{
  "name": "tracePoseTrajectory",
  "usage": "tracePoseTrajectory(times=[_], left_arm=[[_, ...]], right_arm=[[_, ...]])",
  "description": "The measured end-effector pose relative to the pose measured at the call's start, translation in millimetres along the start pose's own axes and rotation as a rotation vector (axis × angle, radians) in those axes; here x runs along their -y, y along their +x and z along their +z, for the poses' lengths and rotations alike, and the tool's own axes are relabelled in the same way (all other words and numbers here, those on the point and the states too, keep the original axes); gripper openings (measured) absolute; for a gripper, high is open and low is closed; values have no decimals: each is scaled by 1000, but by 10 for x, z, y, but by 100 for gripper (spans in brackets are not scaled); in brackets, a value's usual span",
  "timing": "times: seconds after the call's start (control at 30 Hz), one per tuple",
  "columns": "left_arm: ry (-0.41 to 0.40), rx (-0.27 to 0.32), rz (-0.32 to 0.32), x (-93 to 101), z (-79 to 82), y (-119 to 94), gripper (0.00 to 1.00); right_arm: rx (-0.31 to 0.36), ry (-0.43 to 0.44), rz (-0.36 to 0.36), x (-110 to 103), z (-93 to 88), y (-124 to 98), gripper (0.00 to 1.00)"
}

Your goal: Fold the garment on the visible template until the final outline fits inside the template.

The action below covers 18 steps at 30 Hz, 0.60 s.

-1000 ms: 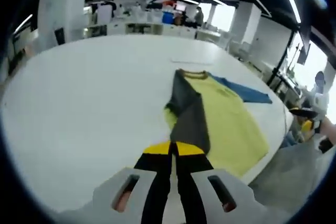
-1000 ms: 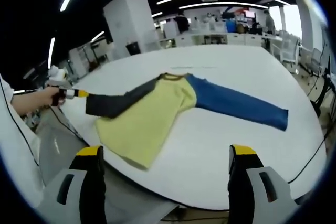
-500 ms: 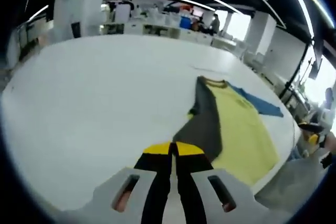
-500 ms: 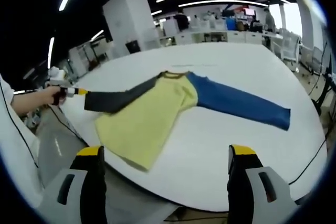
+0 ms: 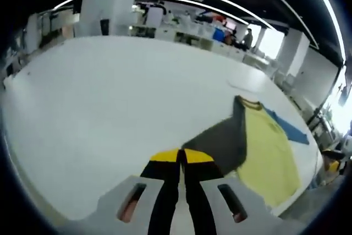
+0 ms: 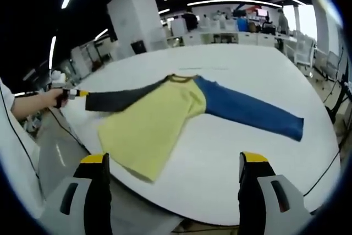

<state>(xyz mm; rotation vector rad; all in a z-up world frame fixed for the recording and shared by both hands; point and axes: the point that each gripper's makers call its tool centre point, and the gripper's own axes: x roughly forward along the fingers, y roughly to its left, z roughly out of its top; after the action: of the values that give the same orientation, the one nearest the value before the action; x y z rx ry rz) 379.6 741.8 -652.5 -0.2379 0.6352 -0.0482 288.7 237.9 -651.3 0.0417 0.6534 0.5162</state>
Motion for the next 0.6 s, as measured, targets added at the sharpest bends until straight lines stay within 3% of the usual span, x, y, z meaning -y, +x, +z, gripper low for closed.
tracePoseTrajectory(times=[0.6], left_arm=[[-127, 50, 103, -550, 278, 112, 0]], right_arm=[[-11, 15, -18, 46, 26, 58, 97]])
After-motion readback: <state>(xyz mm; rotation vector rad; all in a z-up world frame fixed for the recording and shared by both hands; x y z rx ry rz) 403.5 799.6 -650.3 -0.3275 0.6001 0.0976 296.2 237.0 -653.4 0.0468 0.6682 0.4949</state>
